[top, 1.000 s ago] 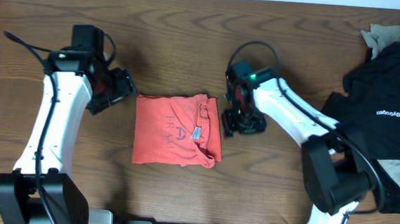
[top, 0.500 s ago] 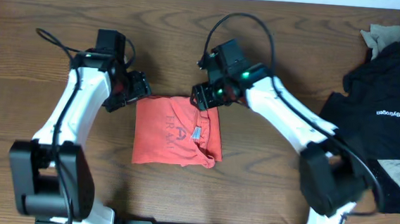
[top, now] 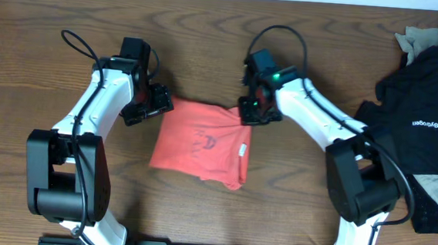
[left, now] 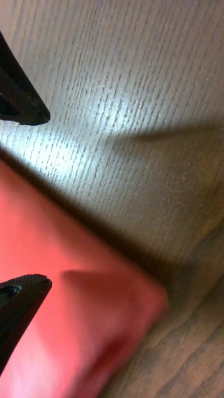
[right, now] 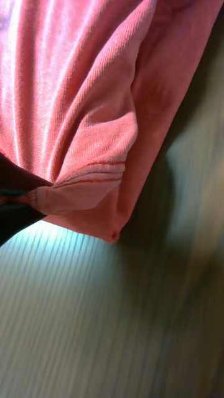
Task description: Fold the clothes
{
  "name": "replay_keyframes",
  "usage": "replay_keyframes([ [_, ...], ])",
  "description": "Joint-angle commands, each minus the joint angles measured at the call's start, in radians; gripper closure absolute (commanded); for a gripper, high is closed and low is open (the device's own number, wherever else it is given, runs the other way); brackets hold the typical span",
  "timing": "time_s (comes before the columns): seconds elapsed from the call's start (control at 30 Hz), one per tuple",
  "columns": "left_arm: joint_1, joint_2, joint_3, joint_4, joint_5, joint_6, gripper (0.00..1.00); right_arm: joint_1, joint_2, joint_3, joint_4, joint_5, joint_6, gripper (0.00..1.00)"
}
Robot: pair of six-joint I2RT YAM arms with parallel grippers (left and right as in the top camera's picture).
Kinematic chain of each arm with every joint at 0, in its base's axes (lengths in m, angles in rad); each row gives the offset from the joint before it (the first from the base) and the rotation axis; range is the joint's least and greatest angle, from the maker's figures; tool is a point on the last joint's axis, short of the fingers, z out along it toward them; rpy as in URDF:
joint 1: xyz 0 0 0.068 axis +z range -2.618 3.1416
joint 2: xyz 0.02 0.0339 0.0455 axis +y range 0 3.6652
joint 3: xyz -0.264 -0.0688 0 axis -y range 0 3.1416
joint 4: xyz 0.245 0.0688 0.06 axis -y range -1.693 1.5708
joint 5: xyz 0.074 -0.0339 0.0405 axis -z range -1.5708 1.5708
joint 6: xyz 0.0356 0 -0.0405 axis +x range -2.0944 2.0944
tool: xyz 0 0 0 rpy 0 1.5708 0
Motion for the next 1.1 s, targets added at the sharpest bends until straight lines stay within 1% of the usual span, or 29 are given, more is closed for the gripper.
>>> replay_keyframes([
  [0.0, -0.007, 0.011, -0.008, -0.002, -0.002, 0.005, 0.22, -0.03, -0.026, -0.003, -0.021, 0.097, 0.011, 0.78],
  [0.03, -0.007, 0.011, -0.008, -0.002, -0.002, 0.005, 0.22, -0.032, -0.026, -0.005, -0.022, 0.1, 0.011, 0.69],
  [0.07, -0.007, 0.011, -0.008, -0.002, -0.002, 0.005, 0.22, -0.032, -0.026, -0.005, -0.023, 0.106, 0.01, 0.64],
  [0.1, -0.007, 0.011, -0.008, -0.002, -0.001, 0.005, 0.22, -0.032, -0.026, -0.005, -0.027, 0.114, -0.001, 0.6],
  [0.13, -0.008, 0.011, -0.007, 0.003, 0.006, 0.009, 0.21, -0.032, -0.026, -0.005, -0.036, 0.124, -0.005, 0.59],
  [0.17, -0.007, 0.01, -0.007, 0.013, 0.034, 0.04, 0.2, -0.032, -0.028, -0.005, -0.053, 0.14, -0.004, 0.57],
  [0.2, -0.007, 0.01, -0.007, 0.022, 0.064, 0.071, 0.19, -0.032, -0.029, -0.005, -0.076, 0.154, 0.0, 0.58],
  [0.3, -0.008, 0.011, -0.007, 0.05, 0.135, 0.131, 0.1, -0.046, -0.039, -0.005, -0.153, 0.204, 0.051, 0.59],
  [0.4, -0.008, 0.011, -0.008, 0.069, 0.185, 0.19, 0.06, -0.06, -0.064, -0.005, -0.2, 0.205, 0.051, 0.59],
  [0.53, -0.008, 0.024, -0.008, 0.103, 0.289, 0.282, 0.04, -0.067, -0.11, -0.005, -0.233, 0.209, 0.037, 0.58],
  [0.73, -0.008, 0.098, -0.008, 0.125, 0.327, 0.323, 0.03, -0.067, -0.149, -0.005, -0.243, 0.225, 0.037, 0.57],
  [0.83, -0.009, 0.15, -0.008, 0.118, 0.436, 0.402, 0.03, -0.068, -0.15, -0.005, -0.249, 0.225, 0.037, 0.57],
  [0.87, -0.01, 0.166, -0.008, 0.116, 0.466, 0.426, 0.05, -0.069, -0.15, -0.005, -0.251, 0.225, 0.037, 0.57],
  [0.93, -0.01, 0.191, -0.008, 0.116, 0.494, 0.452, 0.11, -0.073, -0.15, -0.005, -0.251, 0.224, 0.037, 0.57],
  [0.97, -0.01, 0.199, -0.008, 0.116, 0.494, 0.455, 0.19, -0.074, -0.15, -0.005, -0.251, 0.224, 0.037, 0.57],
  [1.0, -0.01, 0.204, -0.008, 0.117, 0.492, 0.463, 0.3, -0.074, -0.15, -0.005, -0.252, 0.225, 0.037, 0.57],
  [1.03, -0.01, 0.205, -0.008, 0.119, 0.491, 0.484, 0.58, -0.074, -0.15, -0.005, -0.255, 0.225, 0.037, 0.57],
  [1.07, -0.006, 0.205, -0.007, 0.125, 0.484, 0.492, 0.75, -0.074, -0.15, -0.005, -0.258, 0.225, 0.037, 0.57],
])
